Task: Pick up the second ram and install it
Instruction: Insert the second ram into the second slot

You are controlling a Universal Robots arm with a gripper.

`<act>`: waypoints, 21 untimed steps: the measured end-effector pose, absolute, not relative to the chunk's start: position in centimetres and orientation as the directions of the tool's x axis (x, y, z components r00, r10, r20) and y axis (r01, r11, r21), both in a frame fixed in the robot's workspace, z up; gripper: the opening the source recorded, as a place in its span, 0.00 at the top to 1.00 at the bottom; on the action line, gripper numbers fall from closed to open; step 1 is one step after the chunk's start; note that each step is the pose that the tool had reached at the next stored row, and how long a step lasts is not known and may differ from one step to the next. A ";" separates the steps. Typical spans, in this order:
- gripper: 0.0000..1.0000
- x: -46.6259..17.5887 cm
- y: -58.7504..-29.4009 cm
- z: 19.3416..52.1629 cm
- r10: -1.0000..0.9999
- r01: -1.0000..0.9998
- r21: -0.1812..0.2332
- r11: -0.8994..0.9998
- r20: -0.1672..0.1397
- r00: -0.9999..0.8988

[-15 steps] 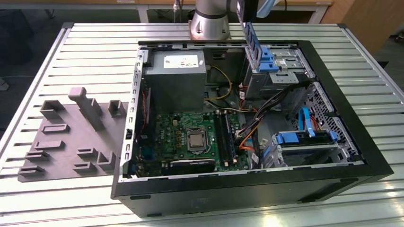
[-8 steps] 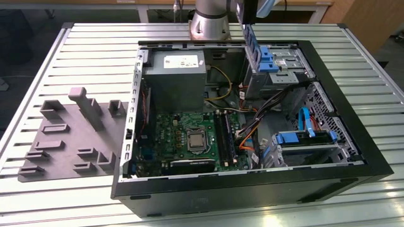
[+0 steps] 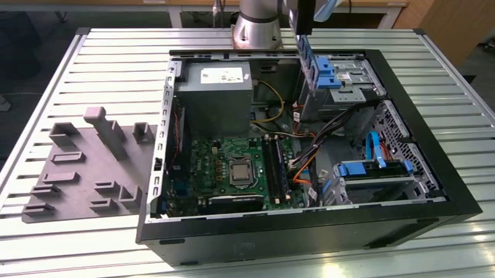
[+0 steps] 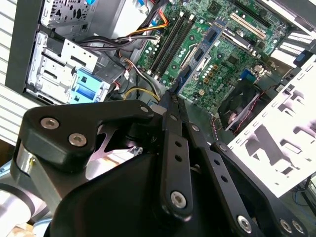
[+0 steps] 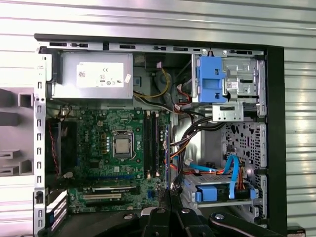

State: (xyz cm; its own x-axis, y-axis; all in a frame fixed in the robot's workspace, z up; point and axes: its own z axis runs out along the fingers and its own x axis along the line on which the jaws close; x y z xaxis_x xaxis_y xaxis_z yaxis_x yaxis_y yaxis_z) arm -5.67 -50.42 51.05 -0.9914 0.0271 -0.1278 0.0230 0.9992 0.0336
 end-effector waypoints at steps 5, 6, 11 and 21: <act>0.89 -5.7 -50.4 50.7 0.027 0.023 0.032 0.999 -0.128 -0.991; 0.89 -5.7 -50.4 50.7 0.027 0.023 0.032 0.999 -0.128 -0.991; 0.89 -5.7 -50.4 50.4 0.027 0.023 0.032 0.999 -0.128 -0.991; 0.89 -5.7 -50.4 50.2 0.027 0.023 0.032 0.999 -0.128 -0.991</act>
State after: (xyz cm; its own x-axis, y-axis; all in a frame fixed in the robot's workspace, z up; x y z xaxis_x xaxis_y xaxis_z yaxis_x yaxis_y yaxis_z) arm -5.67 -50.42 50.18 -0.9914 0.0268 -0.1279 0.0229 0.9992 0.0315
